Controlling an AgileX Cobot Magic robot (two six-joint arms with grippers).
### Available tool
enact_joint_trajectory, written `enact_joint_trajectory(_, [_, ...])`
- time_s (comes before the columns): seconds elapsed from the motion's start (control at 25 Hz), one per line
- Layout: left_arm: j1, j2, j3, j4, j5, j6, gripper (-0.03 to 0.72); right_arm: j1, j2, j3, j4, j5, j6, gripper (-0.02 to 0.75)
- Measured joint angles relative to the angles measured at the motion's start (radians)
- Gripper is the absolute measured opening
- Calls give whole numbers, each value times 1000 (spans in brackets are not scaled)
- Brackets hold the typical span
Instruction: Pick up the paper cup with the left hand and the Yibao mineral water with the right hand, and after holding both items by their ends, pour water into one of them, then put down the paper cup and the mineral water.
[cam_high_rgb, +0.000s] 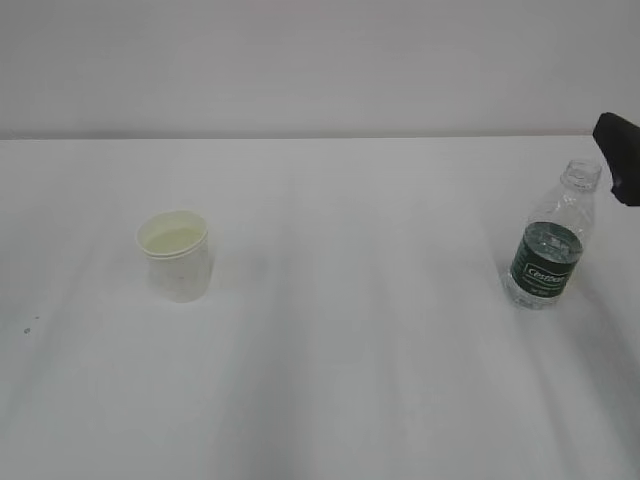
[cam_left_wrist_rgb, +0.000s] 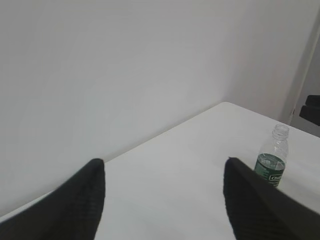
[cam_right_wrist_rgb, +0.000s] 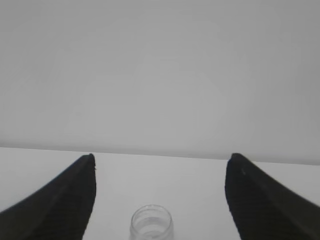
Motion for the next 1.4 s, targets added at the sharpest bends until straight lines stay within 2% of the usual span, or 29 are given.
enact_joint_trajectory(0.52, [0,-1,0,0,30,-12,522,0,0,-239,1,230,0,594])
enact_joint_trajectory(0.92, [0,-1,0,0,82,-13,521,0,0,-295,1,261,2,594])
enact_joint_trajectory(1.4, [0,-1,0,-2,96,-13,521,0,-13,-459,1,456,2,594])
